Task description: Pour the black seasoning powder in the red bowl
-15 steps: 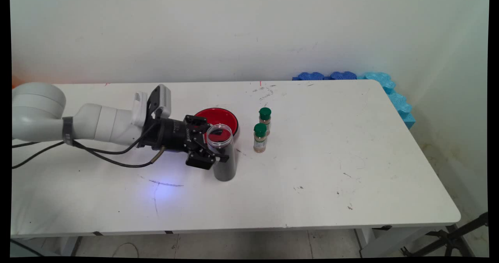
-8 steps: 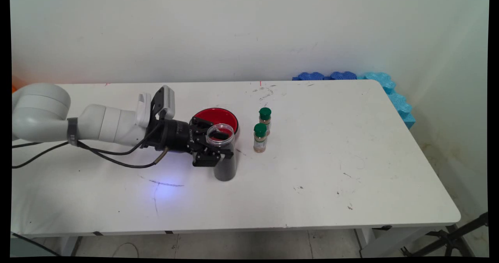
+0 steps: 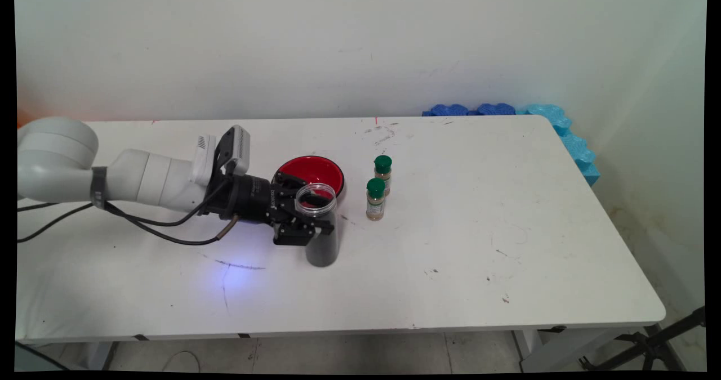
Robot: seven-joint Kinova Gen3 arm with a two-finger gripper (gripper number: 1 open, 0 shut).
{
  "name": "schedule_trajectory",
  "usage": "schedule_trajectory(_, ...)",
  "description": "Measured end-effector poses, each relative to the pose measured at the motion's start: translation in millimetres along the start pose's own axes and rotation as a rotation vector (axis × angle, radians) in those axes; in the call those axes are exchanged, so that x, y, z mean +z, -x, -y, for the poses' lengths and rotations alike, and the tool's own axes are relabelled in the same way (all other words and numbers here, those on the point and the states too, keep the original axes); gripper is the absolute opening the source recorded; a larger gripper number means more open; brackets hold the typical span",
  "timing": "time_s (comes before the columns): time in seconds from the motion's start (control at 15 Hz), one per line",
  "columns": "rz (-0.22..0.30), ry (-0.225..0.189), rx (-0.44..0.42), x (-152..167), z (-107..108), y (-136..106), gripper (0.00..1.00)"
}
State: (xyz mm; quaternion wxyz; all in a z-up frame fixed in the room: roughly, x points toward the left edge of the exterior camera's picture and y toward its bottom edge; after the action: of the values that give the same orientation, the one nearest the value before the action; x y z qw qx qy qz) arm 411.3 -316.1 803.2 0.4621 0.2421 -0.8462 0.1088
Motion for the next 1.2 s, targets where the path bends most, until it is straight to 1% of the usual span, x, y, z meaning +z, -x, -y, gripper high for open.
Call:
schedule_trajectory(0.2, -0.006, 0.010, 0.002, -10, -1, -9, 0.00)
schedule_trajectory(0.4, -0.020, 0.018, -0.005, -26, -1, -26, 0.00)
schedule_trajectory(0.8, -0.053, 0.018, -0.049, -65, 4, -72, 0.00)
schedule_trajectory(1.0, -0.058, 0.025, -0.075, -82, 6, -96, 0.00)
schedule_trajectory(1.2, -0.053, 0.037, -0.110, -92, 7, -112, 0.00)
